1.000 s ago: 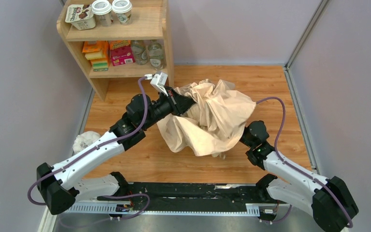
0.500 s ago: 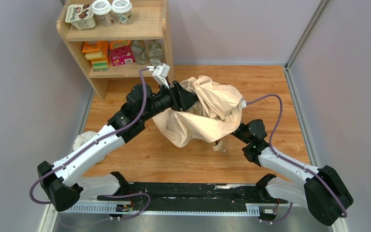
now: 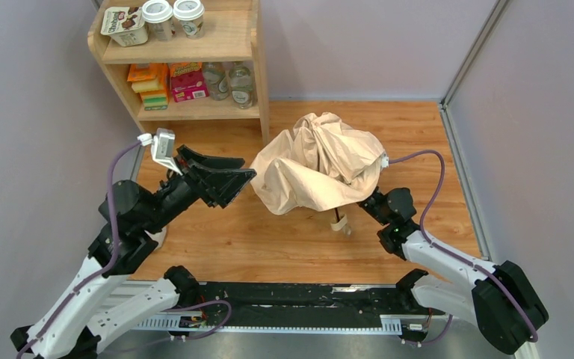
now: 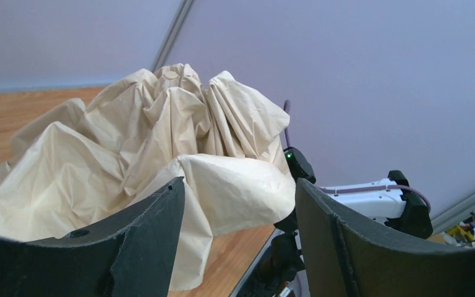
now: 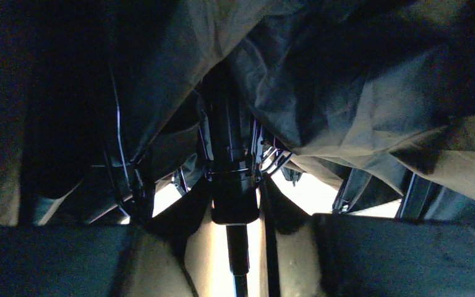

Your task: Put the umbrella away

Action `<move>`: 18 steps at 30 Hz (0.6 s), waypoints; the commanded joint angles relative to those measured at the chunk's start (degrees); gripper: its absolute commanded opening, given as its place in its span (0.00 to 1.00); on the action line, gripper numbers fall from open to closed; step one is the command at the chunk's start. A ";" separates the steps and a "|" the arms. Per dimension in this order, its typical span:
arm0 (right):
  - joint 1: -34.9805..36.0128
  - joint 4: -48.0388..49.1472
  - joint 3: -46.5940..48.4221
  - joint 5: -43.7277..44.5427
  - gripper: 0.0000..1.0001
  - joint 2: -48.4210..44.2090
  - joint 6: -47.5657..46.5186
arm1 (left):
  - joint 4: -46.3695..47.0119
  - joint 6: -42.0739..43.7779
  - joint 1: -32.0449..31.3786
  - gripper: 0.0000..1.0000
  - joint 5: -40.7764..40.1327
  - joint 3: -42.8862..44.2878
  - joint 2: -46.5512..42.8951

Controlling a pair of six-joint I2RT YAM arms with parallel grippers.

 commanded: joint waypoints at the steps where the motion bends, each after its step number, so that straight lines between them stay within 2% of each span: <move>1: -0.20 5.95 3.32 1.19 0.00 -0.82 0.73 | 4.22 -2.88 0.07 0.73 2.33 -2.05 6.93; 7: -0.11 5.25 4.02 -2.93 0.00 -1.08 2.23 | 16.42 -5.35 0.07 0.73 7.96 -2.22 19.31; 12: -0.11 3.93 3.41 -8.29 0.00 -1.87 2.49 | 25.58 -6.15 0.07 0.74 14.80 1.73 28.55; 15: -0.11 4.10 2.79 -14.09 0.00 -2.05 2.14 | 31.73 -5.71 0.07 0.74 14.31 0.69 29.36; 18: -0.03 4.46 2.27 -18.49 0.00 -2.14 1.97 | 39.19 -5.71 0.07 0.74 14.03 -4.22 27.88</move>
